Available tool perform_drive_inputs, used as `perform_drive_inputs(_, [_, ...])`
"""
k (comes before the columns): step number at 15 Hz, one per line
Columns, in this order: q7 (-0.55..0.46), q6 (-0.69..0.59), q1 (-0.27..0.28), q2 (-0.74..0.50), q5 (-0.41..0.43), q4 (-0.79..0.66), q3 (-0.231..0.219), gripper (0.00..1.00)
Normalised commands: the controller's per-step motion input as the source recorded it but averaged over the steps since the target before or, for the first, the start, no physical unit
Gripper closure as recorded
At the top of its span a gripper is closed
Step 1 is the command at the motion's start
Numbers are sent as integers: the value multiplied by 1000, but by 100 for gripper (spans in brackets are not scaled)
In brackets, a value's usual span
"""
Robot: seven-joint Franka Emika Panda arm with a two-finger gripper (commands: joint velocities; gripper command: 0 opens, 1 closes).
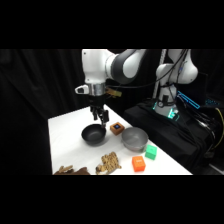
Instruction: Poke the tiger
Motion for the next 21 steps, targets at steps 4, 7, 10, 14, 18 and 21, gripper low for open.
perform_drive_inputs(4, [87, -52, -50, -10, -23, 48, 44, 0])
perform_drive_inputs(7, [245, -87, 36, 43, -104, 172, 65, 0])
perform_drive_inputs(10, [317, -123, 122, 124, -156, 298, 90, 0])
perform_drive_inputs(14, [315, -143, 144, 240, -202, 400, 60, 25])
perform_drive_inputs(18, [274, -118, 122, 291, -261, 394, -15, 51])
perform_drive_inputs(21, [186, -59, 104, 236, -199, 275, -31, 77])
